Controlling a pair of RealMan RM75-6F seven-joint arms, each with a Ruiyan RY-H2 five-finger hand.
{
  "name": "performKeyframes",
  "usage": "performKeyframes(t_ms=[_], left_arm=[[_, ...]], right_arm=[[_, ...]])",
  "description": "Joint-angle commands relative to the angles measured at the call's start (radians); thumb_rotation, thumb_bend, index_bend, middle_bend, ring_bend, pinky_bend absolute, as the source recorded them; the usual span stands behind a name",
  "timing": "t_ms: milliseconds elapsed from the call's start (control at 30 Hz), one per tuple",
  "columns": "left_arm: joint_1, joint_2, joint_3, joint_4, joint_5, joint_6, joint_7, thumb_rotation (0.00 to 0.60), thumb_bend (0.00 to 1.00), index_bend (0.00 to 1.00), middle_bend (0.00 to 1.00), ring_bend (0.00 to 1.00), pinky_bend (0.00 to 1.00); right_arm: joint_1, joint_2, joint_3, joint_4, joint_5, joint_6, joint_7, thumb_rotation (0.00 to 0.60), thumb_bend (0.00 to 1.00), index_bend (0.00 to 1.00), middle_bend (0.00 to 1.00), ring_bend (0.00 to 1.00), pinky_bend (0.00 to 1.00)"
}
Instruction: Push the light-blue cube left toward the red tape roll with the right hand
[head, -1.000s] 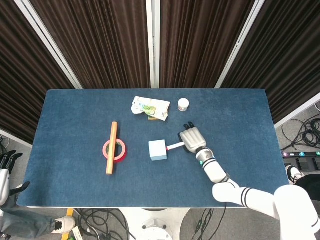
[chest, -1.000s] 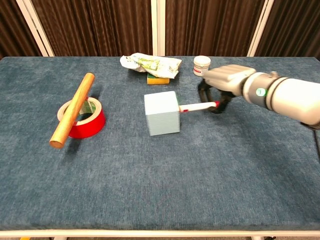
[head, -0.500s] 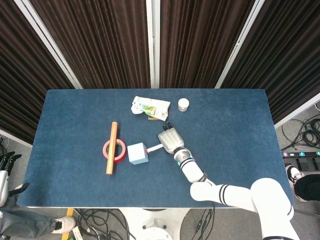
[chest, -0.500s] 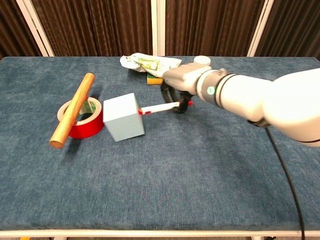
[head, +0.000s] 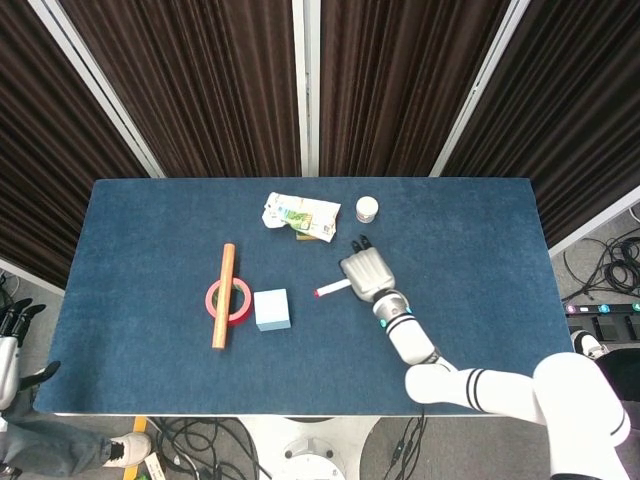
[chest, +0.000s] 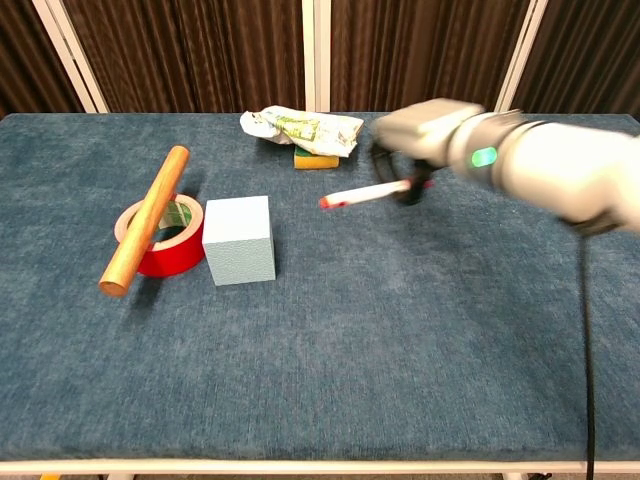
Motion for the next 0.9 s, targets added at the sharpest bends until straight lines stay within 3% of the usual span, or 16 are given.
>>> performKeyframes(t_ms=[33, 200, 367, 433, 500, 633, 767, 900], left_arm=[[-0.001, -0.001, 0.001, -0.002, 0.005, 0.0, 0.002, 0.6, 0.16, 0.26, 0.25, 0.16, 0.17], [-0.006, -0.005, 0.0, -0.01, 0.01, 0.0, 0.014, 0.6, 0.16, 0.26, 0.25, 0.16, 0.17], [-0.011, 0.0, -0.001, -0.032, 0.017, 0.001, 0.034, 0.6, 0.16, 0.26, 0.25, 0.16, 0.17], [-0.009, 0.005, -0.001, -0.038, 0.019, 0.006, 0.04, 0.6, 0.16, 0.26, 0.25, 0.16, 0.17], [-0.007, 0.01, -0.002, -0.042, 0.016, 0.009, 0.043, 0.6, 0.16, 0.26, 0.25, 0.16, 0.17], [-0.006, 0.008, 0.001, -0.037, 0.02, 0.012, 0.035, 0.6, 0.16, 0.26, 0.25, 0.16, 0.17], [-0.007, 0.0, 0.001, -0.026, 0.024, 0.012, 0.023, 0.6, 0.16, 0.26, 0.25, 0.16, 0.17], [-0.007, -0.009, 0.0, -0.007, 0.012, 0.004, 0.008, 0.6, 0.16, 0.26, 0.25, 0.16, 0.17]], right_arm=[[-0.072, 0.107, -0.063, -0.043, -0.061, 0.022, 0.054, 0.6, 0.45, 0.59, 0.49, 0.12, 0.07], [-0.13, 0.169, -0.128, -0.013, -0.115, 0.012, 0.096, 0.6, 0.45, 0.57, 0.47, 0.12, 0.07], [-0.153, 0.142, -0.147, 0.048, -0.131, -0.021, 0.131, 0.6, 0.44, 0.49, 0.42, 0.09, 0.06], [-0.159, 0.13, -0.152, 0.063, -0.135, -0.029, 0.134, 0.6, 0.38, 0.4, 0.38, 0.06, 0.05], [-0.168, 0.131, -0.153, 0.061, -0.145, -0.022, 0.14, 0.6, 0.24, 0.28, 0.32, 0.02, 0.04], [-0.197, 0.167, -0.153, 0.027, -0.16, 0.006, 0.165, 0.6, 0.11, 0.2, 0.27, 0.01, 0.04], [-0.256, 0.252, -0.141, -0.06, -0.211, 0.087, 0.242, 0.6, 0.09, 0.16, 0.26, 0.01, 0.04], [-0.387, 0.394, -0.153, -0.167, -0.365, 0.265, 0.415, 0.6, 0.14, 0.16, 0.27, 0.01, 0.04]])
